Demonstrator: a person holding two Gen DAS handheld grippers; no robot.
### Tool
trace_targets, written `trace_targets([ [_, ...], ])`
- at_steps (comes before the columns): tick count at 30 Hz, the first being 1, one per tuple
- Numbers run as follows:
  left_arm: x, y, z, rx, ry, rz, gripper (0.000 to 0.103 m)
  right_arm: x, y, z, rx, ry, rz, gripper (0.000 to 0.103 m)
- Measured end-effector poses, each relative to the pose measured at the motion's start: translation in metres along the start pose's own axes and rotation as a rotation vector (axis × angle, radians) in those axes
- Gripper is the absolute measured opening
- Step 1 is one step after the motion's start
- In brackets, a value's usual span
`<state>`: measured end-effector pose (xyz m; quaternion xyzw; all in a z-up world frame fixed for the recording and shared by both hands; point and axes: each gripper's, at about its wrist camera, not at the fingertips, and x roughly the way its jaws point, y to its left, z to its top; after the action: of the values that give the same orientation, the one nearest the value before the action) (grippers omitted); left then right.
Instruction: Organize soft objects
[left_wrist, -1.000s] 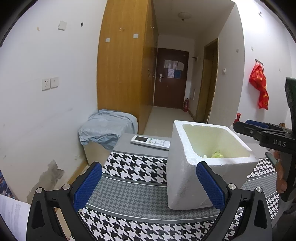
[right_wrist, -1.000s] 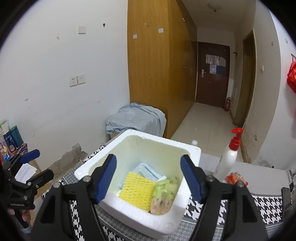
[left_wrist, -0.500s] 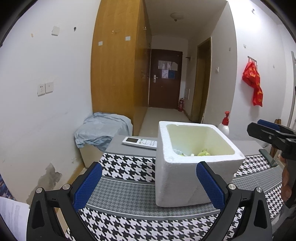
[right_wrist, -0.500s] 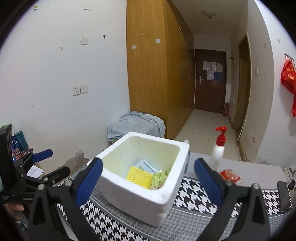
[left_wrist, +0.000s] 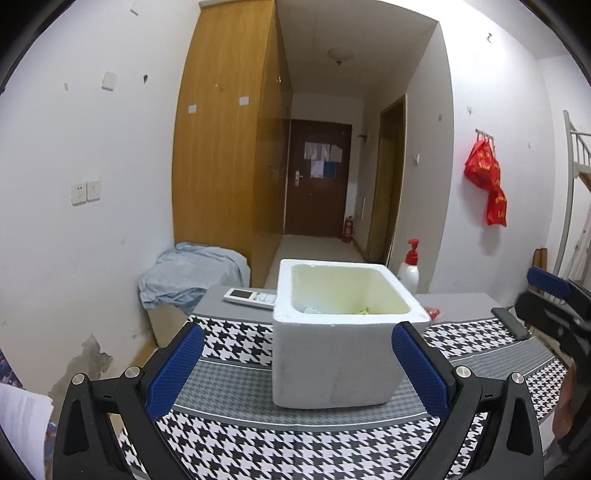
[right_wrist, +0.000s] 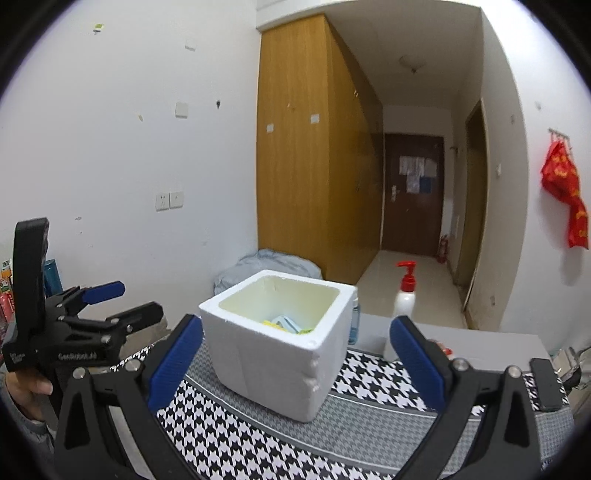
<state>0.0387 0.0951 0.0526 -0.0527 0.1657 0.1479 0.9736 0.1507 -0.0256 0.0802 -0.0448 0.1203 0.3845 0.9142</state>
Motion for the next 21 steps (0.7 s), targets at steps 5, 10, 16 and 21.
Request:
trace_targets([
  [5, -0.016, -0.014, -0.012, -0.010, -0.019, -0.023, 0.102, -0.021, -0.002, -0.024, 0.032, -0.006, -0.020, 0.103],
  [10, -0.028, -0.031, -0.028, 0.002, -0.035, -0.029, 0.102, -0.032, -0.007, -0.047, 0.043, 0.000, -0.032, 0.103],
  [16, -0.037, -0.043, -0.048, 0.004, -0.050, -0.052, 0.102, -0.044, -0.011, -0.069, 0.055, 0.011, -0.037, 0.103],
  [21, -0.040, -0.047, -0.064, 0.001, -0.068, -0.067, 0.102, -0.047, -0.016, -0.085, 0.080, 0.033, -0.039, 0.103],
])
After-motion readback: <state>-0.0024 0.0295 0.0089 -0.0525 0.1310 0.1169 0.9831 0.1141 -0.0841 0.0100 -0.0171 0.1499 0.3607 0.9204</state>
